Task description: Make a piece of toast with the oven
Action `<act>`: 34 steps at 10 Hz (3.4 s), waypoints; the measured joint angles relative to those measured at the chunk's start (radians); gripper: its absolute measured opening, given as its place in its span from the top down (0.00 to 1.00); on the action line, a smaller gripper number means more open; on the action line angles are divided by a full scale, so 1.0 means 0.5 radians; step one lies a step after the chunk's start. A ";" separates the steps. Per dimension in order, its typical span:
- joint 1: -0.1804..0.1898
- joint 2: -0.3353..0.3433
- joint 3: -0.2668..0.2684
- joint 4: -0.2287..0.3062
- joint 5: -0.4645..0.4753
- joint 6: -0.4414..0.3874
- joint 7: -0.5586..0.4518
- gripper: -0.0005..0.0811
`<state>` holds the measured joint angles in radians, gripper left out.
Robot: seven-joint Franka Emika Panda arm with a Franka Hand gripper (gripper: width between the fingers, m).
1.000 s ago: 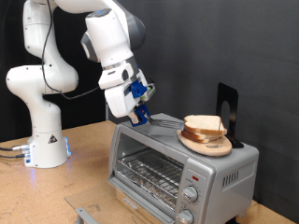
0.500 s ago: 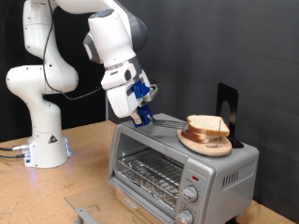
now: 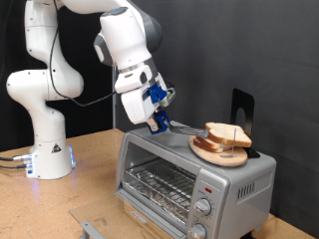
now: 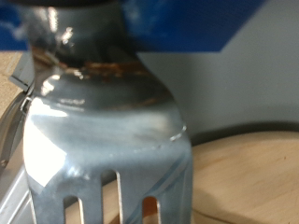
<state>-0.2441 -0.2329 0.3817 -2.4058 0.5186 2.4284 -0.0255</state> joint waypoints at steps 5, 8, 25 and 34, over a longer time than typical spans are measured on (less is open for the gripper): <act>0.008 -0.018 0.018 -0.039 -0.040 -0.083 -0.008 0.50; 0.008 -0.050 0.018 -0.016 -0.020 -0.266 0.051 0.50; -0.018 0.000 0.050 0.207 -0.418 -0.562 0.382 0.50; -0.016 0.206 0.080 0.380 -0.610 -0.468 0.477 0.50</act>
<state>-0.2518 -0.1299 0.4217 -2.2161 0.2138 2.1944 0.2130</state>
